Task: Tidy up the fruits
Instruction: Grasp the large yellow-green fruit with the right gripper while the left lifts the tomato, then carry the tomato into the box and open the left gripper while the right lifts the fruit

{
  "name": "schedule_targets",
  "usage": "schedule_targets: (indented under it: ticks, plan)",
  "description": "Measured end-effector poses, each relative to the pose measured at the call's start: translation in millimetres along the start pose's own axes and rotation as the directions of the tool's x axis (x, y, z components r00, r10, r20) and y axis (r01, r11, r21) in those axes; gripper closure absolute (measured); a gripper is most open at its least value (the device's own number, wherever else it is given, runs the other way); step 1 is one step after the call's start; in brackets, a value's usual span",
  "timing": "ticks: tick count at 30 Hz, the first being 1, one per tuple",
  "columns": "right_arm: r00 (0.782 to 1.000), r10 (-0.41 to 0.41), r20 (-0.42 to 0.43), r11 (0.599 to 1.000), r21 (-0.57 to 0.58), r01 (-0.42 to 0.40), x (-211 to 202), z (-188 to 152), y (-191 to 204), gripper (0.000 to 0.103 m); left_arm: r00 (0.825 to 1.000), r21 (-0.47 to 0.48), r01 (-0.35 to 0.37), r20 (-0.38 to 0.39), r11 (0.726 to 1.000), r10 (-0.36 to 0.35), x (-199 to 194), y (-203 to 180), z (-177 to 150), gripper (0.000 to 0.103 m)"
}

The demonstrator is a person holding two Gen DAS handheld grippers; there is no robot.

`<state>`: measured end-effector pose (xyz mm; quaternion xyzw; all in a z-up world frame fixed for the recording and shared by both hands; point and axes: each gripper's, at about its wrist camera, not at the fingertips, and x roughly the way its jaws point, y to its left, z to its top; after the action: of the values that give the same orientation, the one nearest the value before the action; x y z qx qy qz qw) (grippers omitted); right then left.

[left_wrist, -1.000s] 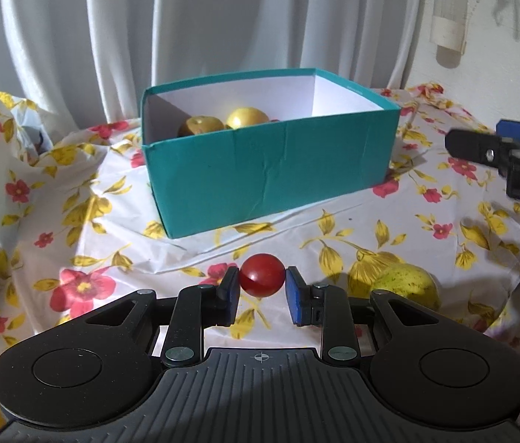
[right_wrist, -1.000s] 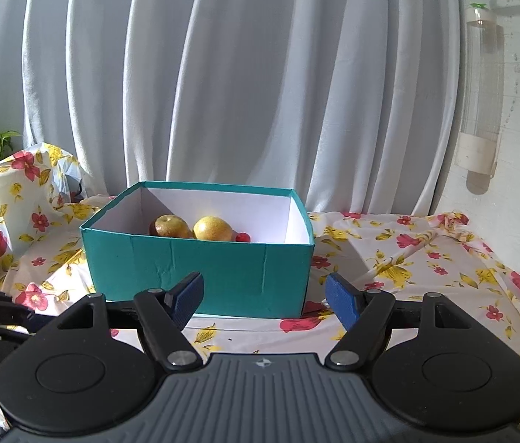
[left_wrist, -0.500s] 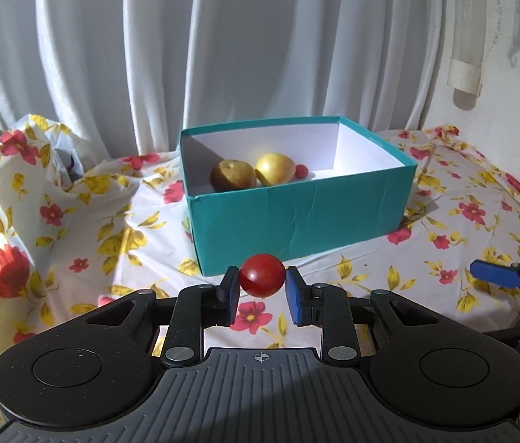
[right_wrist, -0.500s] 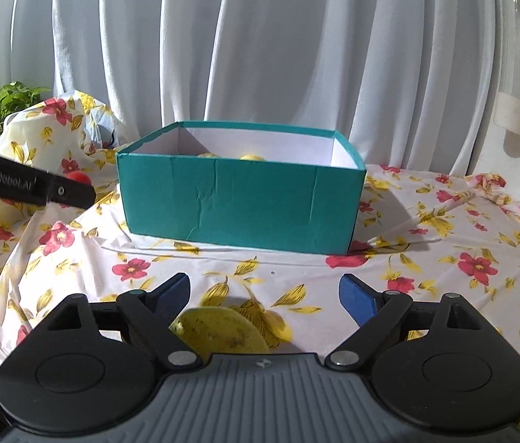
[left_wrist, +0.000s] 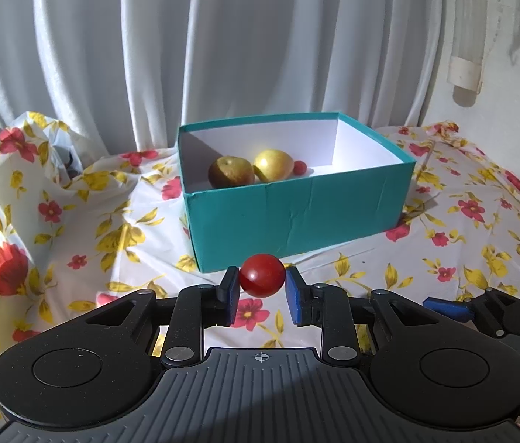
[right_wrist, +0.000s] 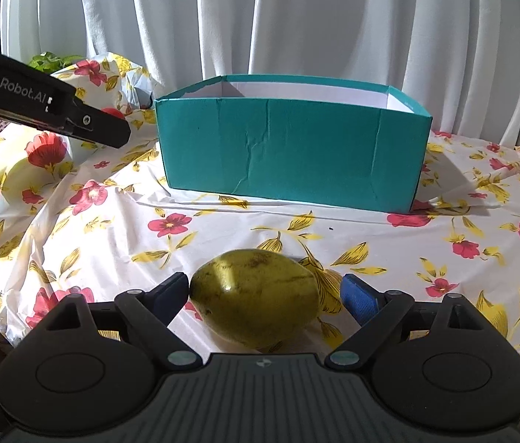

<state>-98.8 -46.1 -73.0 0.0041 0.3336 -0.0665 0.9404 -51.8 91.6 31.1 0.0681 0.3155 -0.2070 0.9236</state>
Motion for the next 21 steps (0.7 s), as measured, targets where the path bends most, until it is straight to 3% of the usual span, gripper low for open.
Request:
schedule_targets:
  ticks: [9,11,12,21]
  plan:
    - [0.999,0.016,-0.043,0.999,0.029,-0.015,20,-1,-9,0.015,1.000,-0.002,0.002,-0.005,1.000,-0.002,6,1,3,0.073]
    - [0.998,0.019,-0.052,0.999,0.037,-0.017,24,-3,-10,0.025,1.000,-0.001,0.003,-0.009,1.000,-0.003,8,1,4,0.073]
    - [0.998,0.024,-0.056,0.999,0.040,-0.022,26,-3,-11,0.025,1.000,-0.001,0.003,-0.010,1.000,-0.003,9,1,4,0.073]
    - [1.000,-0.004,-0.015,0.999,0.049,0.004,16,11,-14,0.026,1.000,-0.004,-0.003,-0.006,1.000,0.003,15,2,13,0.073]
